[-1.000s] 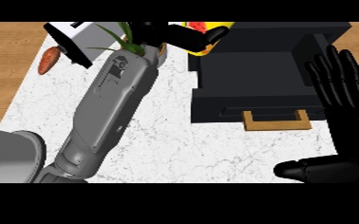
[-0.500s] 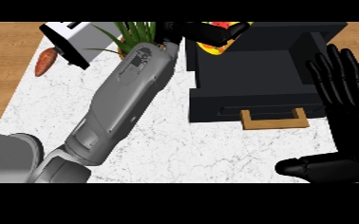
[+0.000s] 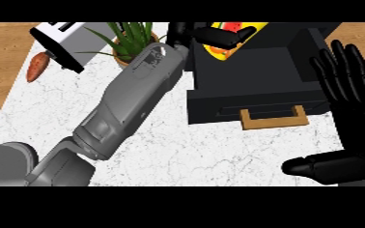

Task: Pick up the cup, place it into the drawer and close the drawer

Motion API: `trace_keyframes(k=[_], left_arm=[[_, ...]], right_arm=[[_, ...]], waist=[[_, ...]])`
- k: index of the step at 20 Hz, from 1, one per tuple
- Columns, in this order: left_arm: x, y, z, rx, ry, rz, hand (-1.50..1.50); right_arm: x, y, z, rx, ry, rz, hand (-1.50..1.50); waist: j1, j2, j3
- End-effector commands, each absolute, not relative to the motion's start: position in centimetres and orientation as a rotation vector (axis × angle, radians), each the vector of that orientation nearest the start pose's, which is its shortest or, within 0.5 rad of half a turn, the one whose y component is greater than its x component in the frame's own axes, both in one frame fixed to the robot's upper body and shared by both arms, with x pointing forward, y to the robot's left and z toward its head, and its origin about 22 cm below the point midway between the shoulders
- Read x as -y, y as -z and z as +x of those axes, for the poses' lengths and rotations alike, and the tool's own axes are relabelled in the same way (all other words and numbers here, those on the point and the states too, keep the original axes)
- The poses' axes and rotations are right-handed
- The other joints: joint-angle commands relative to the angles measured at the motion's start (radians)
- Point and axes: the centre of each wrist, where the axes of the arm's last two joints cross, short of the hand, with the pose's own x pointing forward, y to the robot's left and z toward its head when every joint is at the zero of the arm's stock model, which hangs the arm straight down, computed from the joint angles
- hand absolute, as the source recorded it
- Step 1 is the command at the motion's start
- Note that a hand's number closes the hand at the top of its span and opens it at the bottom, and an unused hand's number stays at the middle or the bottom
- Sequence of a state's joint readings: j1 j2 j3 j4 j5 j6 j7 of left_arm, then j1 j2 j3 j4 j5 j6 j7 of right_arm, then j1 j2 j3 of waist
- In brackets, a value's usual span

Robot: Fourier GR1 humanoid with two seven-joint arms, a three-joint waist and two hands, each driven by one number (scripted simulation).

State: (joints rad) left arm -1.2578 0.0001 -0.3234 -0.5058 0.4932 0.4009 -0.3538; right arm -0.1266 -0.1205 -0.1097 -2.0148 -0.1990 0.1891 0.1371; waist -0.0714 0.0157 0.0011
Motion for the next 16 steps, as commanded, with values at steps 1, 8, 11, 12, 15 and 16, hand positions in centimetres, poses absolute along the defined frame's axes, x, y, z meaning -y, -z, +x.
trace_keyframes(k=[1, 8, 11, 12, 15, 16], left_arm=[[-2.1, -13.2, 42.9, 1.921, 0.242, -0.082, 1.50], [-0.5, -14.8, 42.7, 1.880, 0.328, -0.008, 1.50], [-1.0, -13.4, 42.8, 1.887, 0.373, 0.059, -1.50], [-1.8, -11.7, 42.7, 1.875, 0.387, 0.061, -1.50], [-0.3, -14.5, 42.7, 1.878, 0.344, 0.075, -1.50], [-0.5, -13.6, 42.5, 1.888, 0.328, 0.039, -1.50]], right_arm=[[24.5, -13.1, 22.6, 1.993, -0.175, 0.185, -1.50], [25.3, -13.4, 24.4, 1.997, -0.195, 0.200, -1.50], [24.3, -13.7, 23.8, 2.020, -0.215, 0.243, -1.50], [23.2, -14.5, 23.7, 2.014, -0.187, 0.226, -1.50], [25.0, -13.8, 24.1, 2.029, -0.202, 0.257, -1.50], [24.3, -14.7, 24.5, 2.030, -0.208, 0.241, -1.50]], waist=[[-0.010, -0.001, 0.000], [-0.022, 0.004, 0.001], [-0.052, 0.012, 0.002], [-0.039, 0.010, 0.000], [-0.051, 0.011, 0.002], [-0.053, 0.014, 0.001]])
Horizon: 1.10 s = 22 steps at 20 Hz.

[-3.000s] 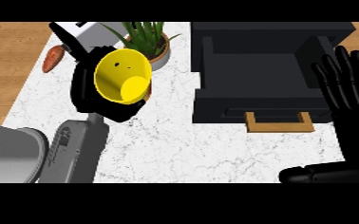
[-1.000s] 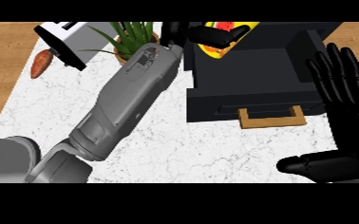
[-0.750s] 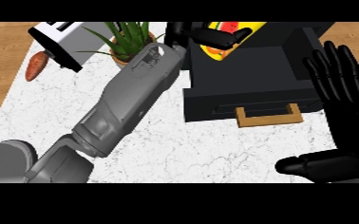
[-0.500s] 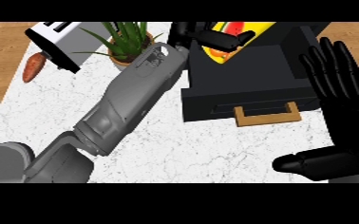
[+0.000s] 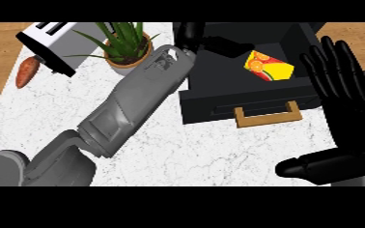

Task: Pick up the cup, place it into the drawer and close the drawer

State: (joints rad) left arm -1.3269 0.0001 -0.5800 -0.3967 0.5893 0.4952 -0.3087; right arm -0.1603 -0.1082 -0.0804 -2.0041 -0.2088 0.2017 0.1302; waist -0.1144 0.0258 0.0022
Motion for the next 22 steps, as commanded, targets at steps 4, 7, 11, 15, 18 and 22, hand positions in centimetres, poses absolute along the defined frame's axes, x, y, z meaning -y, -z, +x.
trace_keyframes(k=[4, 7, 11, 15, 18, 22], left_arm=[[-0.6, -13.8, 42.5, 1.905, 0.257, -0.087, -1.50], [-0.3, -14.2, 42.3, 1.954, 0.234, -0.155, -1.50], [-0.3, -14.6, 42.1, 1.986, 0.146, -0.265, -1.50], [0.1, -15.2, 41.3, 1.954, 0.096, -0.365, -1.50], [-2.0, -15.4, 41.8, 1.942, 0.046, -0.335, -1.50], [-3.8, -14.6, 41.2, 1.958, -0.029, -0.312, -1.50]], right_arm=[[24.7, -14.5, 23.9, 2.041, -0.167, 0.294, -1.50], [24.8, -13.7, 24.3, 2.024, -0.144, 0.316, -1.50], [25.7, -15.0, 23.6, 1.987, -0.151, 0.358, -1.50], [27.8, -13.0, 22.5, 1.994, -0.187, 0.320, 1.50], [27.3, -14.3, 22.3, 2.000, -0.281, 0.301, 1.50], [28.1, -15.0, 20.8, 1.964, -0.481, 0.187, 1.50]], waist=[[-0.002, 0.001, -0.001], [0.025, -0.005, -0.001], [0.054, -0.014, -0.002], [0.090, -0.024, -0.001], [0.113, -0.030, -0.002], [0.125, -0.036, -0.003]])
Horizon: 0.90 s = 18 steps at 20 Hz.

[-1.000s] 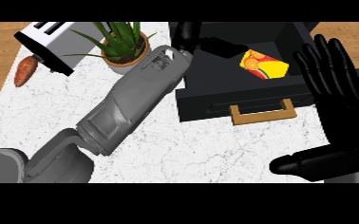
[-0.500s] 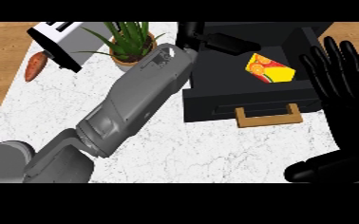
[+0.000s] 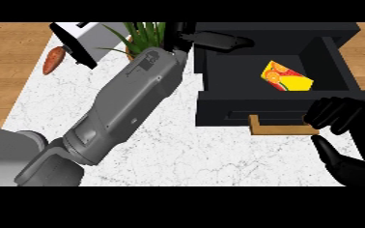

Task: Pick up the cup, place it into the drawer and close the drawer

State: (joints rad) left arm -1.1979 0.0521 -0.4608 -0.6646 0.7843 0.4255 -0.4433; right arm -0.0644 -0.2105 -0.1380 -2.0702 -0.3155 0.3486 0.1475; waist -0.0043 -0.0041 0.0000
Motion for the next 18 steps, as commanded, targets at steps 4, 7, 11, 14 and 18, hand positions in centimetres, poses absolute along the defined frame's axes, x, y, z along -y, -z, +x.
trace_keyframes(k=[4, 7, 11, 14, 18], left_arm=[[-9.9, -15.5, 41.7, 1.947, -0.087, -0.275, -1.50], [-12.5, -14.0, 40.2, 1.921, -0.116, -0.276, -1.50], [-15.7, -11.3, 36.9, 1.907, -0.142, -0.266, -1.50], [-18.8, -11.0, 34.8, 1.884, -0.158, -0.288, -1.50], [-23.1, -11.5, 33.1, 1.895, -0.155, -0.273, -1.50]], right_arm=[[27.3, -14.9, 21.2, 1.931, -0.538, 0.133, 1.50], [26.4, -15.6, 21.3, 1.909, -0.599, 0.047, 1.50], [26.0, -13.0, 22.0, 1.841, -0.637, 0.014, 1.50], [27.0, -13.2, 21.9, 1.820, -0.643, -0.015, 1.50], [26.0, -10.9, 23.5, 1.807, -0.757, -0.099, 1.50]], waist=[[0.028, -0.006, 0.000], [0.040, -0.008, -0.001], [0.040, -0.004, 0.000], [0.026, -0.002, 0.000], [0.033, 0.000, 0.000]])
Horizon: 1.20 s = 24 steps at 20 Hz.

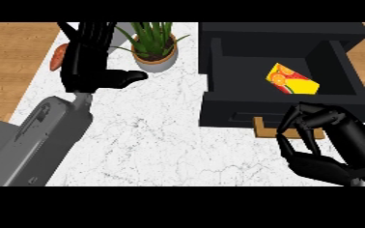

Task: Pick up the cup, place it into the drawer and close the drawer

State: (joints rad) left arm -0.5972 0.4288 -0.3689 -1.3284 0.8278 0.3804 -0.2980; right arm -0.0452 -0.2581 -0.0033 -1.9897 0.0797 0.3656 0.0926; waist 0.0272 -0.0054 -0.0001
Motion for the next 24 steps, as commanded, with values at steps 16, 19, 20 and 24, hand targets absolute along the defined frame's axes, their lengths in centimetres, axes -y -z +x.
trace_keyframes(k=[16, 19, 20, 24], left_arm=[[-31.4, -7.3, 29.5, 1.886, -0.202, -0.225, -1.50], [-31.9, -6.4, 28.4, 1.890, -0.198, -0.229, -1.50], [-32.4, -5.0, 27.1, 1.887, -0.194, -0.244, -1.50], [-33.6, -5.9, 26.2, 1.904, -0.192, -0.256, -1.50]], right_arm=[[22.8, -1.2, 27.7, 1.646, -1.225, -0.421, -1.50], [21.2, -1.4, 29.9, 1.602, -1.268, -0.454, -1.50], [21.2, -1.3, 31.7, 1.578, -1.271, -0.477, -1.50], [20.6, 1.8, 32.7, 1.533, -1.270, -0.449, -1.50]], waist=[[-0.018, 0.008, 0.001], [-0.018, 0.007, 0.000], [-0.008, 0.009, 0.000], [-0.009, 0.008, 0.001]])
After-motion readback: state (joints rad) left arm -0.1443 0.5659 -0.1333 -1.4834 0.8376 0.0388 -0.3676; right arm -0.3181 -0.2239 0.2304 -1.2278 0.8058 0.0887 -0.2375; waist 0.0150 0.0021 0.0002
